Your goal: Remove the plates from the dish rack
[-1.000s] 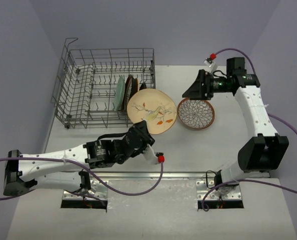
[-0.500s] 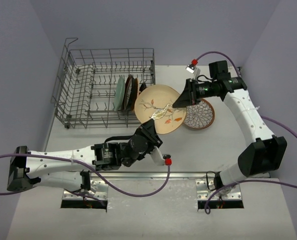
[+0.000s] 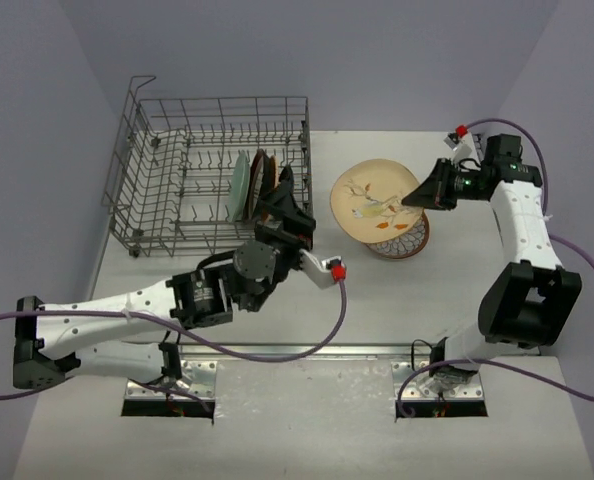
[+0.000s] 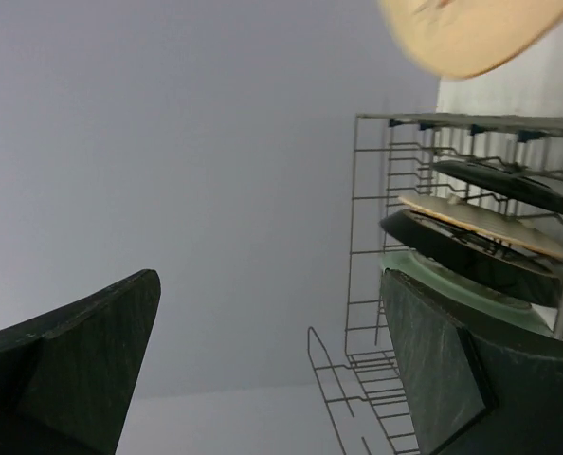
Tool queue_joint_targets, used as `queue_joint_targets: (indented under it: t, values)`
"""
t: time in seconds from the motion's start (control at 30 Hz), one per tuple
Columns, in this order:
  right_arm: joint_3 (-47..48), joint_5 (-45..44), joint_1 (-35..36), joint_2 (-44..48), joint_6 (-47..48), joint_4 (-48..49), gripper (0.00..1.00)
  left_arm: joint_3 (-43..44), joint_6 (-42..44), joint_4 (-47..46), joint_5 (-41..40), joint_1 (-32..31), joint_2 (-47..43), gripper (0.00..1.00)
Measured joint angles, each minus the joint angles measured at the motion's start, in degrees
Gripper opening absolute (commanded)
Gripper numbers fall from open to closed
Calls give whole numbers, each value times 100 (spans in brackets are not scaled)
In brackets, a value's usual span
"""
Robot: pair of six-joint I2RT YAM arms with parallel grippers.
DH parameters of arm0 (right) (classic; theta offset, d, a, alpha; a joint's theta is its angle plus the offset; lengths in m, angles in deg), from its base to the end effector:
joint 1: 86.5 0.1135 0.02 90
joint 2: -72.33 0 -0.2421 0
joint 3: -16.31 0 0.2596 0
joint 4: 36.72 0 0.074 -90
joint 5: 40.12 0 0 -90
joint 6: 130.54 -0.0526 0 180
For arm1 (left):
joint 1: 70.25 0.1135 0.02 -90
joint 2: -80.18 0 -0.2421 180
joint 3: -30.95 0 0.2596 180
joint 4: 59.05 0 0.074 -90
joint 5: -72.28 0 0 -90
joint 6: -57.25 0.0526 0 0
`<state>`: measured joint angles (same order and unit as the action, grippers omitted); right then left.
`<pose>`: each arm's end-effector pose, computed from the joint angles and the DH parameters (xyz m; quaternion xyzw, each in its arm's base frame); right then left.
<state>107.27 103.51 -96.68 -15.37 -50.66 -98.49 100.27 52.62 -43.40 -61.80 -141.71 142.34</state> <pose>0.3268 -0.0156 0.2805 0.0309 0.8671 0.4341 0.2424 0.1222 -0.2492 0.3434 0.6387 0.3810 0.3554 0.5662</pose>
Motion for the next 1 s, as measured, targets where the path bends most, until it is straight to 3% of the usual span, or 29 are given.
queue_joint_targets:
  t: [0.1, 0.17, 0.23, 0.43, 0.67, 1.0]
  values:
    - [-30, -263, -515, -179, 241, 7, 0, 1264, -858, 761, -47, 527, 445, 100]
    - [-35, -440, -702, -305, 409, -5, 0, 2769, -1658, 1175, 18, 1257, 1106, 100]
    - [-33, -589, -791, -473, 542, -5, 0, 3686, -2580, 1738, 145, 1885, 1458, 100]
    - [32, -897, -801, -1333, 667, 142, 0, 5229, -5092, 3549, 1006, 3409, 2027, 100]
    - [70, -1232, -796, -1976, 737, 485, 0, 5323, -6784, 4603, 2438, 4963, 2139, 100]
    - [51, -1297, -796, -2122, 820, 937, 8, 4362, -7385, 4757, 3363, 5327, 1636, 100]
